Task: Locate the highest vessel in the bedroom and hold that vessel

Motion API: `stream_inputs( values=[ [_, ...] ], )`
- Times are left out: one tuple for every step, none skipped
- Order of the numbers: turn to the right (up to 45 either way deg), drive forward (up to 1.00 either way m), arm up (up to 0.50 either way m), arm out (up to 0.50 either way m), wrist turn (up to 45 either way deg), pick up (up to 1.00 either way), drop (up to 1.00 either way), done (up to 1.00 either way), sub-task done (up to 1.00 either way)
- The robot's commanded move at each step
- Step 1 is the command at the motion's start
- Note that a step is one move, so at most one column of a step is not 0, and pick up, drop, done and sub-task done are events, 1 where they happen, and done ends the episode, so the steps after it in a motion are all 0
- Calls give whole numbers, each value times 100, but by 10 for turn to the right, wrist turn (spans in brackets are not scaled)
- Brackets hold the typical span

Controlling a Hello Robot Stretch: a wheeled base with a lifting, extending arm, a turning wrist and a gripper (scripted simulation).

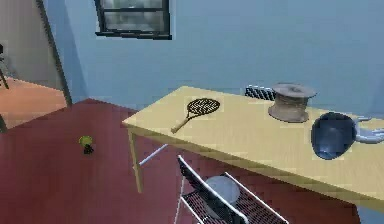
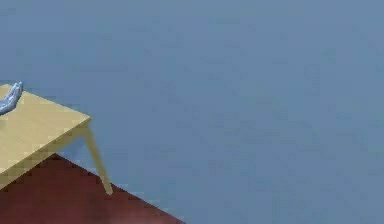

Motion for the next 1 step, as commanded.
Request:
stream_inputs(
  values=[
    [-450, 0, 0, 0, 0, 0, 0, 0, 0]
  ],
)
